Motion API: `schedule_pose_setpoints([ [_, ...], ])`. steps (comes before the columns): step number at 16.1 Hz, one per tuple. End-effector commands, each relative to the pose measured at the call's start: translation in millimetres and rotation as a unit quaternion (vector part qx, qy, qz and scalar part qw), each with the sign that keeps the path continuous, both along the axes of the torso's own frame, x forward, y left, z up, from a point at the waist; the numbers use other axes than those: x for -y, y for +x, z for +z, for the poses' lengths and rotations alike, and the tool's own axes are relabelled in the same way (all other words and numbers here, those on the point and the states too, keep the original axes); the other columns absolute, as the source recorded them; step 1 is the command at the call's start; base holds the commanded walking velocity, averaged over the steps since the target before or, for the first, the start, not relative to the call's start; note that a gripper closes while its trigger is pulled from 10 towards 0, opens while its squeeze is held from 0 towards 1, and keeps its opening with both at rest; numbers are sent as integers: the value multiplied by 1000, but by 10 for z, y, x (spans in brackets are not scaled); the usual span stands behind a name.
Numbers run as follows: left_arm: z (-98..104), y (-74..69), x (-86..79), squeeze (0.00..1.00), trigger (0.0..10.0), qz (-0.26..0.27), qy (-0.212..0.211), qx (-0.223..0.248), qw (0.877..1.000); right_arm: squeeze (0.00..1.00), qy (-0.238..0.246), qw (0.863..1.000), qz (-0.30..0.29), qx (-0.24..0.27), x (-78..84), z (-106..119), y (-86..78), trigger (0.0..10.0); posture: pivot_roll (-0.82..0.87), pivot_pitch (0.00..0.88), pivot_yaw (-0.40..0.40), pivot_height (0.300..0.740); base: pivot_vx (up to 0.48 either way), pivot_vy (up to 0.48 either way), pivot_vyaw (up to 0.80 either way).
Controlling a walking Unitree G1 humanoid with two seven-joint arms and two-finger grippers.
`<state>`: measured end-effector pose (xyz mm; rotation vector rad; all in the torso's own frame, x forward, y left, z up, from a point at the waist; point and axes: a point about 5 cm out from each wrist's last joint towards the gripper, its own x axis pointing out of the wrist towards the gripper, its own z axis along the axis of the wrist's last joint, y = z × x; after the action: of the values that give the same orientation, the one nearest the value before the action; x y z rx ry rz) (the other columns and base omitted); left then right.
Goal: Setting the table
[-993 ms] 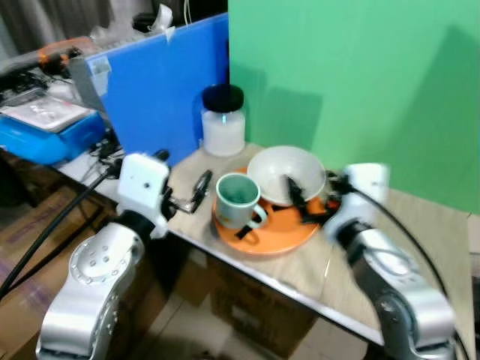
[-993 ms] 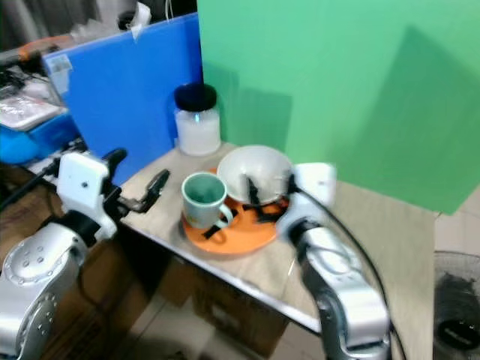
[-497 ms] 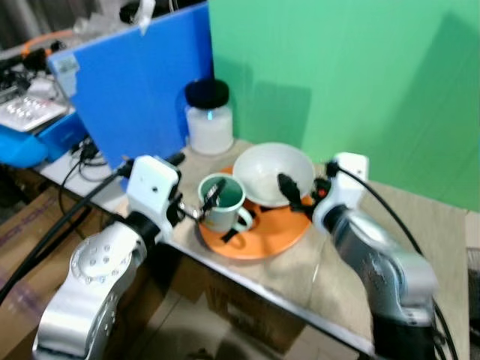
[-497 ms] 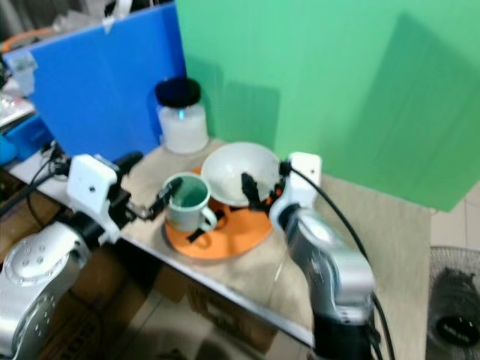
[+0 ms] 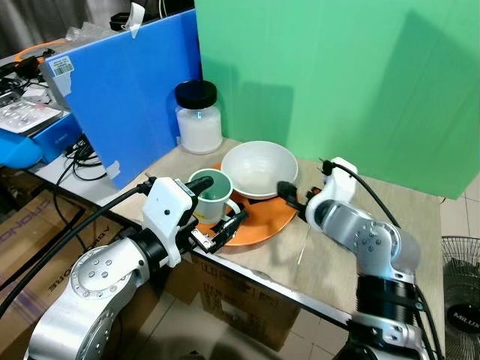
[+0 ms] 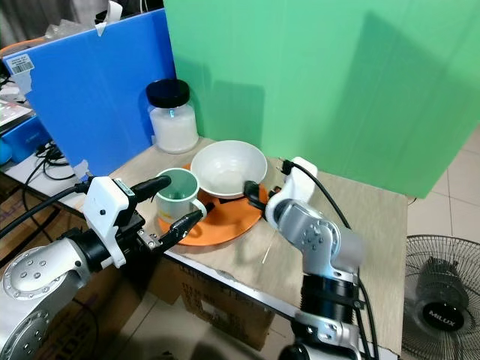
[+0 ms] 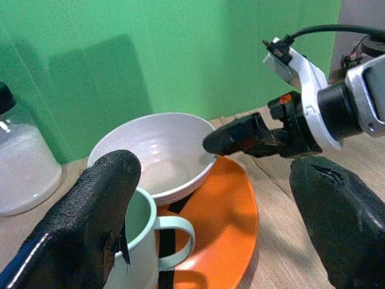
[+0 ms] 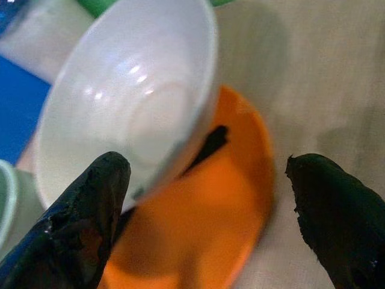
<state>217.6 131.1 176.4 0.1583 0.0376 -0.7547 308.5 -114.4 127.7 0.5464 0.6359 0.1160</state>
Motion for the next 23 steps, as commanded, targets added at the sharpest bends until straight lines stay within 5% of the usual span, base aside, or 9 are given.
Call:
schedule_pose_setpoints([
  [1, 39, 1, -7, 35, 10000, -6, 2, 5, 1000, 0, 21, 1000, -4, 5, -33, 76, 65, 10000, 169, 0, 23, 740, 0, 0, 0],
  [6, 21, -2, -11, 31, 10000, -5, 7, 3, 1000, 0, 29, 1000, -1, 11, -128, 126, 193, 10000, 171, 0, 20, 740, 0, 0, 0],
  [8, 17, -8, -6, 39, 10000, -6, 8, 1, 1000, 0, 34, 999, 1, -3, -210, 72, 249, 4745, 172, 0, 19, 740, 0, 0, 0],
  [9, 17, -11, -6, 31, 10000, -6, 8, 1, 1000, 0, 41, 999, 4, -5, -237, 65, 257, 3922, 174, 0, 17, 740, 0, 0, 0],
  [10, 15, -20, -11, 35, 10000, -5, 8, 1, 1000, 0, 59, 998, 14, -1, -318, 73, 281, 0, 177, 0, 15, 740, 0, 0, 0],
  [23, -13, -43, 1, 35, 10000, -3, 9, -2, 1000, 0, 59, 998, 23, 28, -422, 96, 369, 0, 176, 0, 2, 740, 0, 0, 0],
])
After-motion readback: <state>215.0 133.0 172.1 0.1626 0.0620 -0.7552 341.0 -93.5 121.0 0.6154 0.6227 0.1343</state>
